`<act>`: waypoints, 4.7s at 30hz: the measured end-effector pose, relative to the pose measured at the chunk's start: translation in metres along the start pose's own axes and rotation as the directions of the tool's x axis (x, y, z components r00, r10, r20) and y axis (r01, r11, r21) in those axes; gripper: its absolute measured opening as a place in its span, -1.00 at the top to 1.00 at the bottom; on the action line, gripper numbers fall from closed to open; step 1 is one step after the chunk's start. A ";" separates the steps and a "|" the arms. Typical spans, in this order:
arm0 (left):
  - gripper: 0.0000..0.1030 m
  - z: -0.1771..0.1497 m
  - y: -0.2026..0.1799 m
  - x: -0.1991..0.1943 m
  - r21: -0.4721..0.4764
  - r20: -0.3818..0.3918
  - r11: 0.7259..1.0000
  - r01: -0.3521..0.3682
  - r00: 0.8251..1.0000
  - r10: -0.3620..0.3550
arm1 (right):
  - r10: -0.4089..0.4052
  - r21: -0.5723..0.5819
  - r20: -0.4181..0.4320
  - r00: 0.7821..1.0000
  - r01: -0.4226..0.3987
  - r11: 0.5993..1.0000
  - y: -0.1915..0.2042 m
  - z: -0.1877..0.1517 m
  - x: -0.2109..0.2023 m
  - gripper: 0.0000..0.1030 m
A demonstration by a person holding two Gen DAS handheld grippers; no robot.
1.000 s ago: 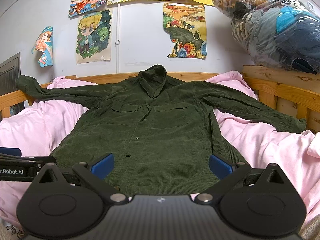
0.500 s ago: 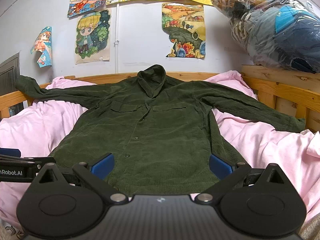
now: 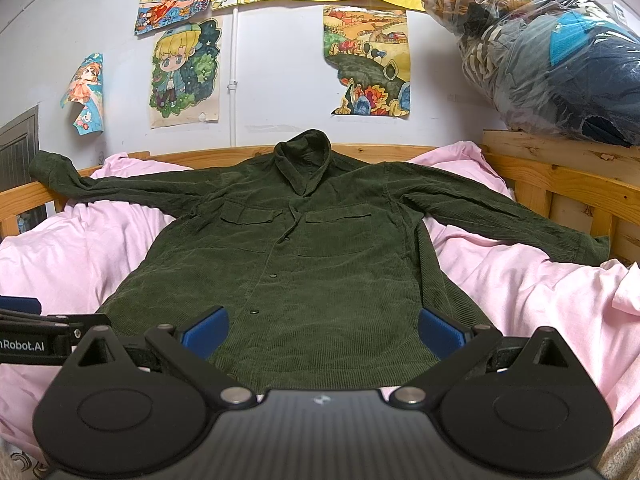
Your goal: Fold large clothes
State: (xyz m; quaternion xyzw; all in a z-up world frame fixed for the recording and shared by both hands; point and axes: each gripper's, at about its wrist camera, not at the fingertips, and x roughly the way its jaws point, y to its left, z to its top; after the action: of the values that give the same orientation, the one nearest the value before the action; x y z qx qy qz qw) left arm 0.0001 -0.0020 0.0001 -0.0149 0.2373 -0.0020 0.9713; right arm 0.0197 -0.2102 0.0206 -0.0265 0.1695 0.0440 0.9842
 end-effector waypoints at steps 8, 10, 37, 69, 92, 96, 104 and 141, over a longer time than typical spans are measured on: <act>-0.99 -0.001 -0.002 0.000 0.003 -0.001 1.000 0.000 1.000 0.000 | -0.004 -0.002 -0.005 1.000 0.004 1.000 -0.002 0.001 0.002 -0.99; -0.99 -0.001 -0.003 0.000 0.004 -0.006 1.000 -0.001 1.000 0.001 | -0.006 -0.001 -0.011 1.000 0.006 1.000 -0.008 0.002 0.005 -0.99; -0.99 0.008 -0.013 0.021 0.059 -0.131 0.997 -0.055 0.989 0.063 | -0.084 0.070 -0.119 0.989 0.093 0.993 -0.017 0.001 0.016 -0.99; -0.99 0.094 -0.095 0.191 0.103 -0.318 0.960 0.259 0.923 -0.215 | -0.528 0.403 -0.196 0.826 0.559 0.724 -0.300 0.059 0.116 -1.00; -0.99 0.101 -0.060 0.183 0.025 -0.315 0.967 0.255 0.920 -0.234 | -0.626 0.321 -0.059 0.777 0.609 0.726 -0.312 0.094 0.172 0.74; -0.99 0.106 -0.053 0.183 0.016 -0.295 0.969 0.246 0.927 -0.231 | -0.554 0.169 0.150 0.819 0.531 0.830 -0.267 0.150 0.161 0.87; -0.99 0.109 -0.027 0.182 -0.004 -0.277 0.980 0.197 0.942 -0.191 | -0.112 -0.125 0.369 0.923 0.169 0.978 -0.131 0.228 0.199 0.88; -0.44 0.165 0.057 0.356 -0.202 -0.120 0.977 0.074 0.988 -0.100 | -0.028 0.163 -0.119 0.993 0.047 0.986 -0.213 0.208 0.452 -0.48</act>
State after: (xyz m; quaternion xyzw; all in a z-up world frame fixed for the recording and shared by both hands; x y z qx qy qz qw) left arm 0.3915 0.0560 -0.0194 -0.1210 0.2981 -0.0221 0.9466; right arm 0.5330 -0.3735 0.0722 0.0494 0.2289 0.0095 0.9722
